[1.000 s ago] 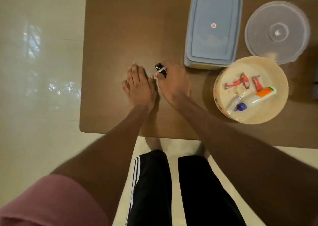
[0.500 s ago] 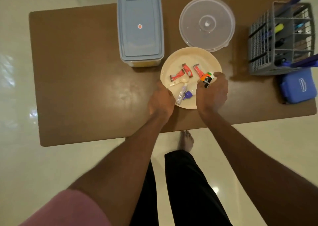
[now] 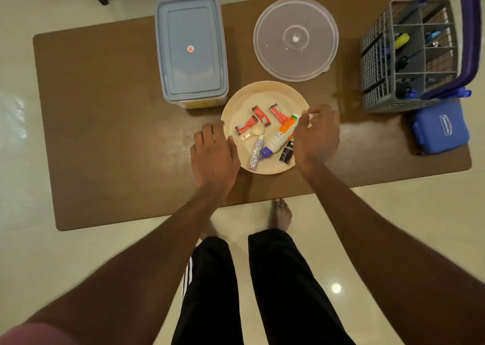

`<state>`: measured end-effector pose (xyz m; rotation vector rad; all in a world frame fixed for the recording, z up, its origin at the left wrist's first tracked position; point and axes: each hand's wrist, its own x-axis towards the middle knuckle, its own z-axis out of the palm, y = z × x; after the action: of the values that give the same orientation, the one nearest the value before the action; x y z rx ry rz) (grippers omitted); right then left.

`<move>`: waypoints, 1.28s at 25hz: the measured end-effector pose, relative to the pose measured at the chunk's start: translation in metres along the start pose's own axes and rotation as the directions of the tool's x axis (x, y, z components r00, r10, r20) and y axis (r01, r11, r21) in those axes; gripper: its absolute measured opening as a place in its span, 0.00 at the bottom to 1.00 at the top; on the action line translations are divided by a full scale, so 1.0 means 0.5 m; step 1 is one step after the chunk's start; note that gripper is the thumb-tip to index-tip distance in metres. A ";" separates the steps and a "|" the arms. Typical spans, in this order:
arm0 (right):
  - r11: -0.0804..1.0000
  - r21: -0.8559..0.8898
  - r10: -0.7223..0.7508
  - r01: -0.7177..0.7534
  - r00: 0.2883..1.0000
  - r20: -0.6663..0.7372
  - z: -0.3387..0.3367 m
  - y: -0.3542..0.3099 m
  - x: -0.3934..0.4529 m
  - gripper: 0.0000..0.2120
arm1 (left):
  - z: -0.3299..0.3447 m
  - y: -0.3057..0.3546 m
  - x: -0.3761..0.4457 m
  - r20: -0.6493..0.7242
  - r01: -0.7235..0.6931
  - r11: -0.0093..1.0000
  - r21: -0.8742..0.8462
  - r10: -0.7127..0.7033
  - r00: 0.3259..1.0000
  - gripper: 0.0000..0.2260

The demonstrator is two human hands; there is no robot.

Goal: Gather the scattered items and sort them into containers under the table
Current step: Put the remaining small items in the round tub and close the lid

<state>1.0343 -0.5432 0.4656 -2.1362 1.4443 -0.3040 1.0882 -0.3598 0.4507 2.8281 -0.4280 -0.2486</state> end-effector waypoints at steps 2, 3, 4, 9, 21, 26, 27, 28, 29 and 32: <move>0.992 0.079 0.100 -0.096 0.994 -0.049 0.004 -0.015 0.066 0.09 | -0.020 0.030 0.026 -0.041 -0.228 0.973 -0.040 0.227 0.973 0.17; 0.986 0.094 0.143 -0.139 0.989 -0.029 0.012 -0.022 0.107 0.10 | -0.026 0.057 0.050 -0.062 -0.299 0.948 -0.105 0.294 0.954 0.16; 0.979 0.100 0.176 -0.176 0.984 0.012 0.026 -0.029 0.156 0.13 | -0.027 0.092 0.092 -0.082 -0.333 0.926 -0.180 0.323 0.943 0.15; 0.978 -0.058 0.206 -0.198 0.955 0.214 0.102 -0.053 0.319 0.35 | -0.002 0.219 0.308 0.068 -0.259 0.914 -0.312 0.293 0.954 0.21; 0.951 0.032 0.288 -0.307 0.919 0.268 0.130 -0.024 0.407 0.36 | 0.061 0.306 0.439 0.306 0.440 0.730 -0.523 -0.322 0.896 0.29; 0.788 0.483 0.299 -0.383 0.922 0.245 0.082 -0.018 0.362 0.27 | -0.038 0.360 0.412 0.197 0.393 0.604 -0.694 -0.365 0.910 0.30; 0.753 0.572 0.263 -0.326 0.945 0.192 0.064 -0.023 0.348 0.25 | -0.061 0.365 0.400 0.217 0.382 0.485 -0.787 -0.361 0.907 0.30; 0.714 0.651 0.212 -0.259 0.966 0.151 0.045 -0.026 0.328 0.20 | -0.079 0.362 0.385 0.247 0.368 0.354 -0.860 -0.343 0.906 0.29; 0.656 0.725 0.159 -0.210 0.977 0.140 0.019 -0.029 0.306 0.14 | -0.097 0.354 0.365 0.264 0.334 0.223 -0.916 -0.292 0.919 0.27; 0.383 0.839 0.181 -0.386 0.922 0.342 -0.060 -0.020 0.256 0.11 | -0.133 0.315 0.293 0.325 0.330 -0.021 -0.944 -0.235 0.916 0.17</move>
<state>1.0793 -0.6663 0.4820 -0.9556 1.0918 -0.5609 1.1984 -0.5346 0.5404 1.3519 0.3246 -0.4876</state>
